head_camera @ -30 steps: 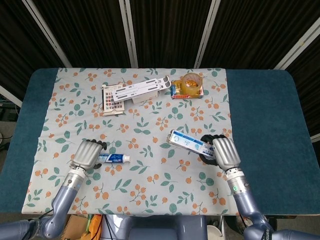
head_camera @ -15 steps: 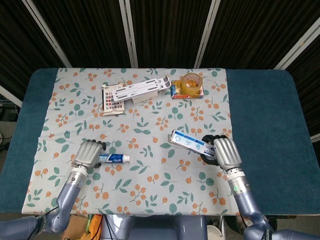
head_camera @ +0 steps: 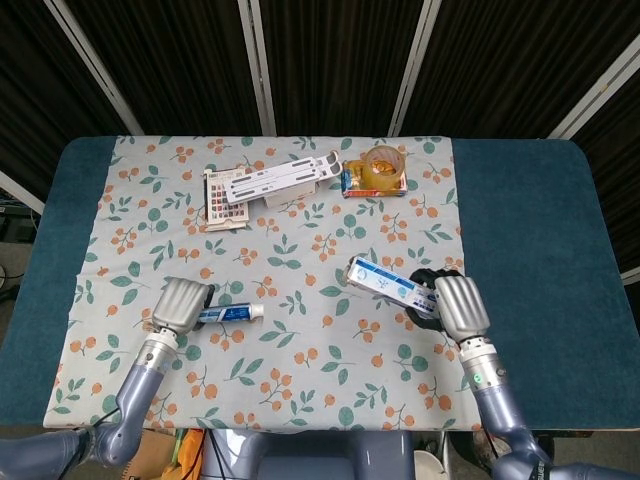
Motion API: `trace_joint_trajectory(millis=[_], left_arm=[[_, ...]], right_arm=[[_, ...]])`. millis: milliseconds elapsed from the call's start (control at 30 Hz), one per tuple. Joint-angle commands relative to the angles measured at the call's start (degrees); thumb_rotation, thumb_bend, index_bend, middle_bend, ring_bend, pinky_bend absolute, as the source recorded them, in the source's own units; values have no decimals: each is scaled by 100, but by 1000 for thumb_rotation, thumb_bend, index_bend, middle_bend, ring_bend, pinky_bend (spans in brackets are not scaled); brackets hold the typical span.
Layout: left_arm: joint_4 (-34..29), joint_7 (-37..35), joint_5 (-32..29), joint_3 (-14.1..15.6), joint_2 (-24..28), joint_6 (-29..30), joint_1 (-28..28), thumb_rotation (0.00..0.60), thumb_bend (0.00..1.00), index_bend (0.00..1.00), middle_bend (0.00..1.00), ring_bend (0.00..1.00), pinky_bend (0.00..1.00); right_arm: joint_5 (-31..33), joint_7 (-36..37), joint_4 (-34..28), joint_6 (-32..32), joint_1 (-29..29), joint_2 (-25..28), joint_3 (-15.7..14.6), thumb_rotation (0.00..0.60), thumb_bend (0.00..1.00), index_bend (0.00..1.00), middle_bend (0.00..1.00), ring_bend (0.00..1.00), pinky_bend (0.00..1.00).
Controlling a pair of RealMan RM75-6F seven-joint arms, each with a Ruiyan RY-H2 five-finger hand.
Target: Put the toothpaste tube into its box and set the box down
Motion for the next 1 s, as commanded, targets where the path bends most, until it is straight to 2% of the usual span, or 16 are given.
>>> trace_joint_trajectory(millis=[33, 267, 467, 667, 833, 1000], left_arm=[[-109, -37, 198, -103, 162, 97, -85, 600, 516, 695, 742, 667, 699], [-339, -43, 745, -445, 732, 142, -421, 600, 515, 695, 738, 667, 699], [-458, -509, 1614, -669, 1522, -361, -990, 600, 516, 697, 738, 666, 699], [-518, -1048, 2280, -863, 2090, -733, -1512, 600, 515, 700, 739, 666, 699], [-618, -1130, 2562, -908, 2379, -1047, -1866, 600, 516, 701, 741, 667, 699], [-594, -1035, 2584, -1010, 2344, -1125, -2106, 600, 515, 701, 741, 667, 699]], right_arm=[[-45, 70, -57, 53, -50, 61, -4, 600, 356, 472, 503, 454, 390], [-119, 326, -254, 228, -230, 300, 3, 600, 356, 473, 503, 454, 390], [-174, 482, -371, 289, -367, 435, -73, 600, 356, 473, 503, 454, 390], [-226, 499, -441, 276, -399, 479, -103, 600, 357, 472, 503, 454, 390], [-182, 406, -564, 225, -353, 498, -44, 600, 358, 472, 503, 454, 390], [-199, 261, -706, 206, -324, 509, -50, 600, 358, 473, 503, 454, 390]])
